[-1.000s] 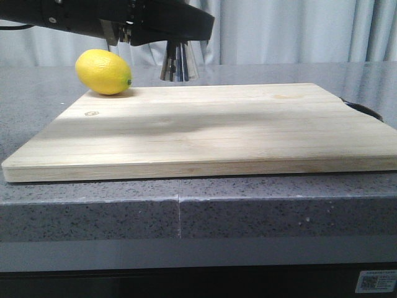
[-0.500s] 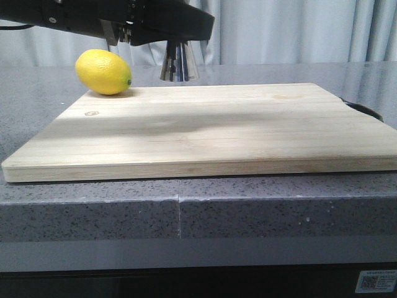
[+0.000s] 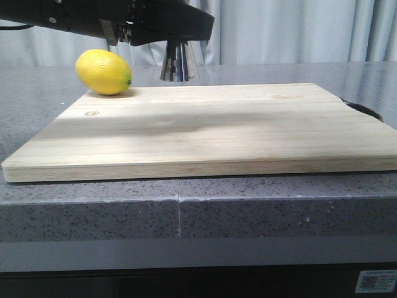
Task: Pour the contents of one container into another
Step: 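Tip the beaker back upright above the jigger with the right gripper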
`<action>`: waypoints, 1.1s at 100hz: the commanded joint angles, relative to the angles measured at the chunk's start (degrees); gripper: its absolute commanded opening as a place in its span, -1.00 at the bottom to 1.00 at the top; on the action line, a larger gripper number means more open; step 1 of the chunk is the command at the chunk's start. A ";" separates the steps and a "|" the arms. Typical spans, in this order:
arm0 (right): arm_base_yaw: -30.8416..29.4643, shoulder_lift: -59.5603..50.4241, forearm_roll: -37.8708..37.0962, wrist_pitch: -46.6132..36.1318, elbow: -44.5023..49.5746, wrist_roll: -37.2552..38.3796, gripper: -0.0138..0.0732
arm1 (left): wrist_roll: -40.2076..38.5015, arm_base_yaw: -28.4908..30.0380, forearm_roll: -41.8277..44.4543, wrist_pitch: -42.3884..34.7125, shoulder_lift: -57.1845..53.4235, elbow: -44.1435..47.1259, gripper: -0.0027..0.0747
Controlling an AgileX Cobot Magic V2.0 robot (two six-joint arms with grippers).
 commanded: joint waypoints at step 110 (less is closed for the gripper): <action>0.24 -1.53 -2.78 -1.27 -2.18 -0.38 -0.21 | -0.28 -0.46 -4.39 3.23 -2.28 -1.67 -0.98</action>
